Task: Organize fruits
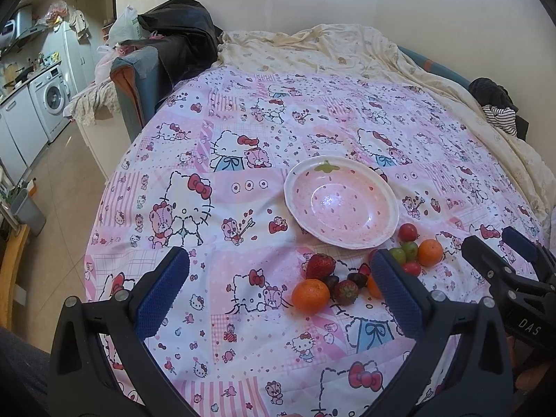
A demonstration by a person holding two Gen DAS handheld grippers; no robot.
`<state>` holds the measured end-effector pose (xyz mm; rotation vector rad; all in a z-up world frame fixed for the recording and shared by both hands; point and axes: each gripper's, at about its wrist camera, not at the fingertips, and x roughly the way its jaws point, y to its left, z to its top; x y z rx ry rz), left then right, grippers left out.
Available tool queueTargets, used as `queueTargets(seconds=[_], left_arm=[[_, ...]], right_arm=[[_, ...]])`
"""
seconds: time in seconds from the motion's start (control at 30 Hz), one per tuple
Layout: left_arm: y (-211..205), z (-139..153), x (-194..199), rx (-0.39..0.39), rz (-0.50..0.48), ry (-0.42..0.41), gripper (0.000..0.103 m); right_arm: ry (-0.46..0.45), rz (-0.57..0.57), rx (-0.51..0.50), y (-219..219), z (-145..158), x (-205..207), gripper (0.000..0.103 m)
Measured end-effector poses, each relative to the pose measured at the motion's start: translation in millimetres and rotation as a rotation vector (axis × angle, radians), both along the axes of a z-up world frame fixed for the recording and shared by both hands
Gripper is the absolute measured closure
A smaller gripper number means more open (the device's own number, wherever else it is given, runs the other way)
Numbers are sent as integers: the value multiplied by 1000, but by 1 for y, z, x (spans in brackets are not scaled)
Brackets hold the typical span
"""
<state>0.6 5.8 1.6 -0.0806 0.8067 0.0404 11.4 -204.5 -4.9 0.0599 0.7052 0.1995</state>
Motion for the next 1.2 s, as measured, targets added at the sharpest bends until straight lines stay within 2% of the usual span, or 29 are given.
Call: queueTargets(seconds=[1.2], left_arm=[[6,2,0,-1,15,-5,0]], right_arm=[[4,-2,0,0,-3,1,0]])
